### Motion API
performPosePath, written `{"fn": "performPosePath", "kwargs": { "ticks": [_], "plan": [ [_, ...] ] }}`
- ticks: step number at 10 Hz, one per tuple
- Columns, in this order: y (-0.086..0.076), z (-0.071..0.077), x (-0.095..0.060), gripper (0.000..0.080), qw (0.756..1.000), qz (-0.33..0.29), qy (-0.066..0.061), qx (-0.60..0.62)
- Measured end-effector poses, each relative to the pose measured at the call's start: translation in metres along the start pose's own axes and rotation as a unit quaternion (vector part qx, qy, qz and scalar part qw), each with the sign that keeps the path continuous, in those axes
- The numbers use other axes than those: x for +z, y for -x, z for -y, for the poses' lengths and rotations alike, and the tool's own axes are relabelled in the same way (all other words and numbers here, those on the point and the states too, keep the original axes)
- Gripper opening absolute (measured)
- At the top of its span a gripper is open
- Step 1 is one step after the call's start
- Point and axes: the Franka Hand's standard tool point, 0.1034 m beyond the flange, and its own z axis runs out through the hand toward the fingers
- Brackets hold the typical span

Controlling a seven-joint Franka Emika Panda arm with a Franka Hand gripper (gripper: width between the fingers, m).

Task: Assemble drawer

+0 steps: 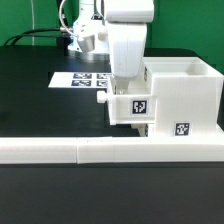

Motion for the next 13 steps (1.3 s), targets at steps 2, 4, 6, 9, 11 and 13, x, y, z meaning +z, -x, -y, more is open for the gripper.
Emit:
{"fn": "performPosePath", "kwargs": {
  "ticks": [2,4,6,9,11,13],
  "plan": [
    [0.001,-0.004,-0.018,0.0648,1.0,0.006,-0.004,0.002],
    [0.013,-0.004,-0.035,0.0649,1.0,0.013,-0.01,0.0],
    [0.038,-0.003,-0.047,0.0649,0.999,0.014,-0.009,-0.04],
    [0.048,-0.001,-0.043,0.0649,0.999,0.005,-0.012,-0.04],
    [0.072,0.0,-0.022,0.0649,0.997,-0.044,-0.019,-0.059],
    [0.084,-0.006,-0.011,0.0649,0.995,-0.083,-0.03,-0.052]
  ]
}}
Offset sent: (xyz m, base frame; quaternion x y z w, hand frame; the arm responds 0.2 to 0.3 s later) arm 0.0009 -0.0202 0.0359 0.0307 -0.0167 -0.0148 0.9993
